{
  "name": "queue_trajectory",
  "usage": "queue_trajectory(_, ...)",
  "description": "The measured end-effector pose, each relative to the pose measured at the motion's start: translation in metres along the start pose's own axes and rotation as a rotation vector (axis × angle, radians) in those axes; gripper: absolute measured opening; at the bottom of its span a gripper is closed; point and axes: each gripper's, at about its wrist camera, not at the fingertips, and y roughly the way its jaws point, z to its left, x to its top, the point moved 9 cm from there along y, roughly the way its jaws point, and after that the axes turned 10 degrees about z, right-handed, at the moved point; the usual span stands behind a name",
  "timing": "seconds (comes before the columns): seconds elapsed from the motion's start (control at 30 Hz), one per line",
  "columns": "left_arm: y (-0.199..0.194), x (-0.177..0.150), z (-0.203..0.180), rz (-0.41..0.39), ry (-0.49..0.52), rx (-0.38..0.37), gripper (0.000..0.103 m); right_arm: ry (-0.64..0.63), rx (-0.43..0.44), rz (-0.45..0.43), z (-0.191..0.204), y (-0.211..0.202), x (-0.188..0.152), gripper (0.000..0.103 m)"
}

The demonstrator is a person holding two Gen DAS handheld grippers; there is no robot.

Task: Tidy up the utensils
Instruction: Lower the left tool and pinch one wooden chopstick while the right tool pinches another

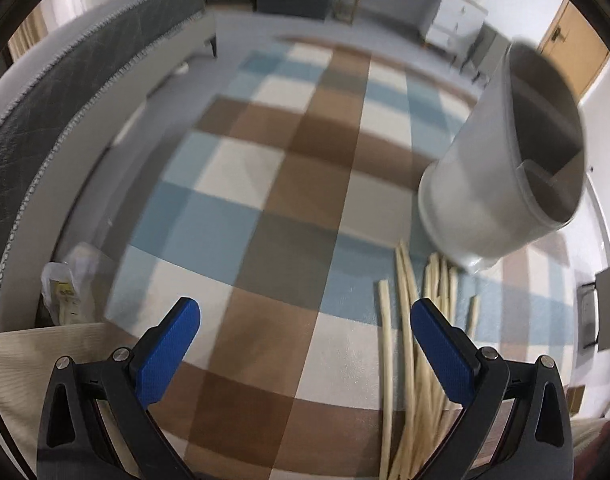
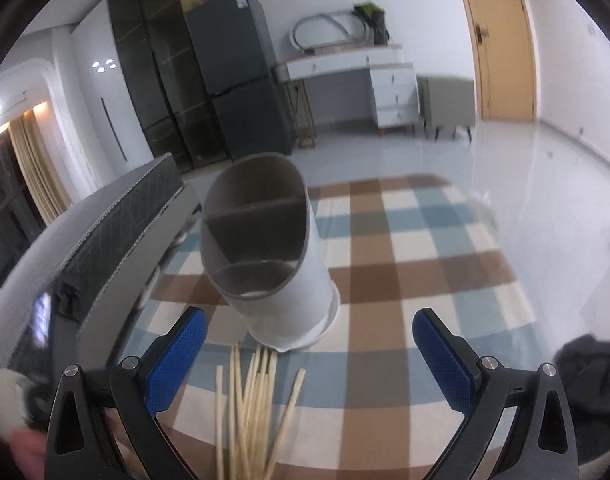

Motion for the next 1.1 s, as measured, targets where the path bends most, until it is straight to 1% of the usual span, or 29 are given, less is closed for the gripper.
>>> queue_trajectory(0.1,0.012,-0.003,-0.008,0.036,0.042,0.032,0.102,0.048,0.037,0.026,-0.006,0.008,0.001,0.103)
queue_trajectory(0.2,0.022,-0.004,-0.011,0.05,0.075,0.066,0.101,0.066,0.048,0.044,-0.008,0.014,0.002,0.103)
queue_trajectory(0.3,0.031,-0.006,-0.012,0.081,0.094,0.097,0.101,0.078,0.061,0.069,-0.008,0.021,0.0,0.103)
queue_trajectory(0.43,0.032,-0.006,-0.016,0.078,0.111,0.114,0.1,0.103,0.081,0.09,-0.009,0.023,0.0,0.103)
queue_trajectory(0.47,0.032,-0.007,-0.018,0.079,0.121,0.129,0.099,0.11,0.082,0.092,-0.01,0.023,0.0,0.103)
queue_trajectory(0.57,0.029,-0.008,-0.027,0.075,0.144,0.145,0.09,0.117,0.083,0.097,-0.013,0.023,0.0,0.103)
queue_trajectory(0.6,0.028,-0.008,-0.031,0.075,0.154,0.142,0.085,0.117,0.079,0.098,-0.014,0.023,0.0,0.103)
queue_trajectory(0.63,0.029,-0.007,-0.034,0.074,0.16,0.138,0.076,0.119,0.074,0.099,-0.016,0.023,-0.001,0.103)
queue_trajectory(0.67,0.028,-0.008,-0.039,0.074,0.167,0.126,0.071,0.123,0.068,0.104,-0.018,0.024,-0.002,0.103)
queue_trajectory(0.73,0.024,-0.011,-0.046,0.076,0.179,0.091,0.049,0.13,0.064,0.113,-0.022,0.026,-0.003,0.102)
queue_trajectory(0.77,0.025,-0.014,-0.049,0.076,0.185,0.069,0.043,0.133,0.062,0.118,-0.024,0.026,-0.004,0.102)
queue_trajectory(0.8,0.024,-0.014,-0.053,0.075,0.193,0.069,0.034,0.134,0.06,0.125,-0.026,0.027,-0.005,0.1)
queue_trajectory(0.83,0.023,-0.015,-0.058,0.074,0.206,0.065,0.018,0.135,0.065,0.136,-0.026,0.028,-0.007,0.096)
queue_trajectory(0.87,0.021,-0.017,-0.061,0.072,0.218,0.06,0.008,0.135,0.072,0.147,-0.026,0.03,-0.009,0.095)
queue_trajectory(0.9,0.021,-0.019,-0.061,0.074,0.22,0.054,0.003,0.133,0.075,0.155,-0.026,0.032,-0.01,0.092)
queue_trajectory(0.97,0.021,-0.019,-0.06,0.075,0.21,0.041,0.002,0.127,0.088,0.186,-0.024,0.037,-0.017,0.087)
queue_trajectory(1.03,0.019,-0.021,-0.055,0.077,0.174,0.007,0.001,0.124,0.089,0.22,-0.024,0.044,-0.024,0.076)
queue_trajectory(1.07,0.02,-0.015,-0.053,0.078,0.164,-0.001,0.001,0.121,0.086,0.248,-0.024,0.048,-0.028,0.074)
queue_trajectory(1.1,0.016,-0.015,-0.05,0.074,0.143,-0.022,0.001,0.12,0.086,0.264,-0.025,0.051,-0.031,0.067)
